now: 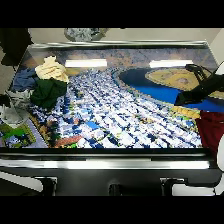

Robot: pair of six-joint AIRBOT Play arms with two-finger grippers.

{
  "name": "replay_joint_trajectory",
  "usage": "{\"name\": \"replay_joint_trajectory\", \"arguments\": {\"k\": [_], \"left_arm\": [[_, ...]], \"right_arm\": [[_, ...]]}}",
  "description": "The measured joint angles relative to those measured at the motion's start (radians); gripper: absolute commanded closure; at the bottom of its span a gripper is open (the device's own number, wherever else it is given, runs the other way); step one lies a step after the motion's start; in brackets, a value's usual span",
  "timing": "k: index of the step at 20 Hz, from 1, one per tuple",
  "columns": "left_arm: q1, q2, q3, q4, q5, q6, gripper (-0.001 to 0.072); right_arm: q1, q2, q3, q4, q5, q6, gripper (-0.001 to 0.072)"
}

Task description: Fold the shirts.

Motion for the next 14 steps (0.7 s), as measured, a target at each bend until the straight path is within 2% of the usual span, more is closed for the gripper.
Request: {"name": "replay_joint_trajectory", "arguments": {"k": [4,5,6,7,8,12,14], "left_arm": [[0.028,-0.089,0.004,-0.085,0.043,0.057,-0.0007],[0.03,-0.108,0.004,-0.108,0.05,0.071,0.007],[0.031,-0.122,0.004,-0.129,0.053,0.079,0.0335],[0.033,-0.134,0.004,-0.146,0.057,0.088,0.0544],[0.034,-0.142,0.004,-0.154,0.061,0.093,0.0676],[0.039,-0.126,0.006,-0.178,0.043,0.107,0.0674],[0.039,-0.065,0.013,-0.189,0.062,0.079,0.0674]], "right_arm": [[0.0,0.0,0.0,0.001,0.04,0.046,0.0101],[0.0,0.0,0.0,0.001,0.051,0.055,0.0101],[0.0,0.0,0.0,0.001,0.064,0.062,0.0101],[0.001,0.0,0.0,0.002,0.074,0.067,0.0101],[0.002,0.0,0.0,0.002,0.085,0.071,0.0101],[0.002,0.0,0.0,0.002,0.113,0.078,0.0104],[0.002,0.0,0.0,0.002,0.121,0.079,0.0108]]}}
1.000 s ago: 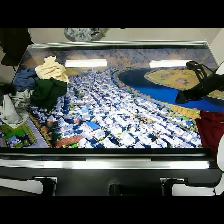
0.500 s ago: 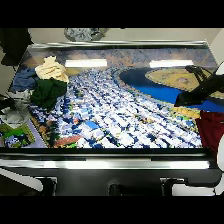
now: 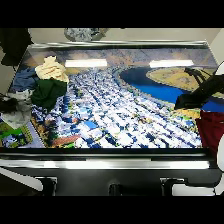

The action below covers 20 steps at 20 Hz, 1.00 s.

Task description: Fold the shirts.

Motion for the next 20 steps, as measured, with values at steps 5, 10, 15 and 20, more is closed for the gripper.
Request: {"name": "replay_joint_trajectory", "arguments": {"k": [5,10,15,20], "left_arm": [[-0.037,0.265,0.005,-0.141,0.13,-0.095,0.0674],[-0.254,0.563,0.006,-0.353,0.193,-0.011,0.0674],[-0.643,0.669,0.001,-0.451,0.187,0.05,0.0673],[-1.004,0.611,-0.116,-0.472,0.144,0.125,0.0674]], "right_arm": [[0.0,0.0,0.0,-0.001,0.008,0.013,0.0116],[0.0,0.0,0.0,0.0,0.018,0.007,0.0121],[0.0,0.0,0.0,-0.003,0.059,-0.05,0.012],[0.0,0.0,0.0,-0.006,0.063,-0.087,0.0121]]}}
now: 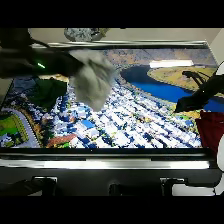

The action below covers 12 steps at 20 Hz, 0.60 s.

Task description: Fold the shirts.

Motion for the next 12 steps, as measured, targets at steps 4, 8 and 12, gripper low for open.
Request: {"name": "replay_joint_trajectory", "arguments": {"k": [4,8,12], "left_arm": [[-0.131,-0.055,-0.19,0.079,-0.085,0.053,0.0673],[-0.129,-0.122,-0.364,0.221,-0.111,0.115,0.0392],[-0.072,-0.194,-0.364,0.273,-0.143,0.134,-0.0006]], "right_arm": [[0.0,0.0,0.0,0.026,-0.016,-0.008,0.0117],[0.0,-0.008,-0.001,0.077,-0.076,-0.011,0.0069],[0.0,-0.031,-0.002,0.119,-0.11,-0.013,0.0007]]}}
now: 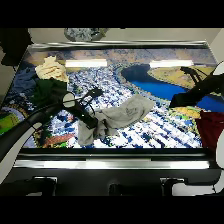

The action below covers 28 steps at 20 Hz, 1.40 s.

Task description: Fold the shirts.

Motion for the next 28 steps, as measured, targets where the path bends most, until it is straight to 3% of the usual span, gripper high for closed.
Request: {"name": "replay_joint_trajectory", "arguments": {"k": [5,10,15,21,22,25,26,28], "left_arm": [[0.161,0.024,0.026,0.023,-0.126,-0.024,-0.0006],[0.281,0.185,-0.24,-0.089,-0.161,-0.053,-0.0006],[0.248,0.31,-0.563,-0.193,0.04,-0.101,-0.0006],[0.175,0.307,-0.66,-0.219,0.289,-0.132,-0.0004],[0.164,0.298,-0.665,-0.219,0.326,-0.135,0.0054],[0.145,0.267,-0.672,-0.22,0.397,-0.146,0.0559],[0.142,0.258,-0.673,-0.221,0.412,-0.15,0.0672],[0.138,0.249,-0.673,-0.223,0.423,-0.15,0.0673]], "right_arm": [[0.0,-0.026,-0.007,0.024,-0.008,-0.011,0.0007],[0.0,-0.064,-0.055,0.037,-0.035,-0.021,0.0008],[0.0,-0.106,-0.075,0.065,-0.052,-0.029,0.0008],[0.0,-0.12,-0.08,0.076,-0.053,-0.037,0.001],[0.0,-0.121,-0.08,0.076,-0.052,-0.039,0.001],[0.0,-0.122,-0.08,0.077,-0.051,-0.041,0.0009],[0.0,-0.122,-0.08,0.077,-0.052,-0.042,0.0008],[0.0,-0.122,-0.08,0.077,-0.066,-0.043,0.0007]]}}
